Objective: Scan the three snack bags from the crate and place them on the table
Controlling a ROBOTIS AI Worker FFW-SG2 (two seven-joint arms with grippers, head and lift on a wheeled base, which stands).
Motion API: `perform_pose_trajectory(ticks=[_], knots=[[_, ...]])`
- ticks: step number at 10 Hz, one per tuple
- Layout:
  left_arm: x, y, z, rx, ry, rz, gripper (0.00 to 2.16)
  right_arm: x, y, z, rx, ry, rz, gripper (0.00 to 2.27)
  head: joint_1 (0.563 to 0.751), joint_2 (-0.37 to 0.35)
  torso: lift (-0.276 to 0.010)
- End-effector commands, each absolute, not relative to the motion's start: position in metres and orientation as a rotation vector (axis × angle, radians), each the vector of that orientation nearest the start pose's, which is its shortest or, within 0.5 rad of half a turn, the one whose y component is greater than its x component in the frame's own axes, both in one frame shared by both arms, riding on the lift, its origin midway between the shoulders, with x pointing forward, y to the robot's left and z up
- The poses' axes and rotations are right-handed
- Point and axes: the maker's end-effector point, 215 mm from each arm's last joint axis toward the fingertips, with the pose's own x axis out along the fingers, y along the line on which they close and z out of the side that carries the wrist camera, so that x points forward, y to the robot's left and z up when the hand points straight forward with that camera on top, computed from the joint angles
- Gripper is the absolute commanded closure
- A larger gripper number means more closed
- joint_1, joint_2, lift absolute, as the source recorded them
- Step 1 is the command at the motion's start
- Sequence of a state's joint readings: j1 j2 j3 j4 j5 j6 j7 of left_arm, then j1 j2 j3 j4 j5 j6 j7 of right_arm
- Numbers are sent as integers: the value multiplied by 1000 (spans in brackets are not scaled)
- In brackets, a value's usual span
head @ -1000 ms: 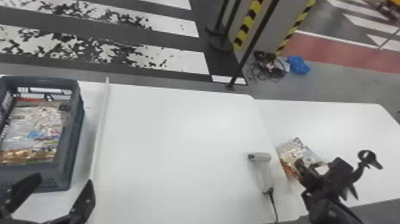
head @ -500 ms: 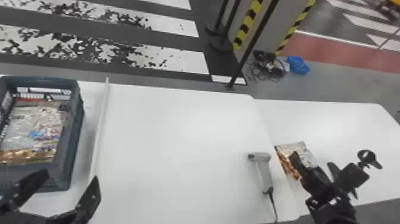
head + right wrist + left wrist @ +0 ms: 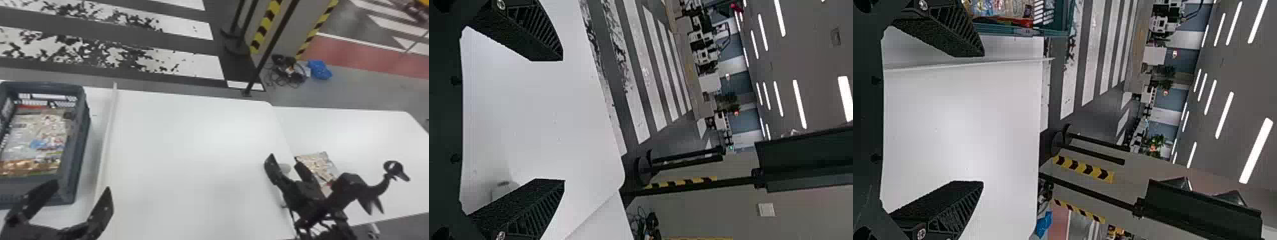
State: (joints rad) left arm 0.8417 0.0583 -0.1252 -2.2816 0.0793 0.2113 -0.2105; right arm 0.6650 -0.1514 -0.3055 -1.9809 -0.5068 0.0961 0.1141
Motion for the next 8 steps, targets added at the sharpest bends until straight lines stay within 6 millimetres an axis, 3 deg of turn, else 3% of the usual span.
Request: perform_pose_trajectory(ticks=[1, 2, 4, 8], knots=[[319, 116, -398, -149, 337, -345, 80, 362, -335, -408, 224, 195, -41, 66, 695, -350, -37], [320, 118, -397, -149, 334, -341, 80, 354, -323, -400, 213, 154, -28, 66, 695, -350, -37], [325, 129, -394, -157, 325, -321, 80, 342, -314, -402, 190, 144, -20, 66, 695, -341, -37], [372, 169, -399, -157, 479, -226, 83, 339, -314, -395, 169, 114, 34, 90, 695, -283, -37]])
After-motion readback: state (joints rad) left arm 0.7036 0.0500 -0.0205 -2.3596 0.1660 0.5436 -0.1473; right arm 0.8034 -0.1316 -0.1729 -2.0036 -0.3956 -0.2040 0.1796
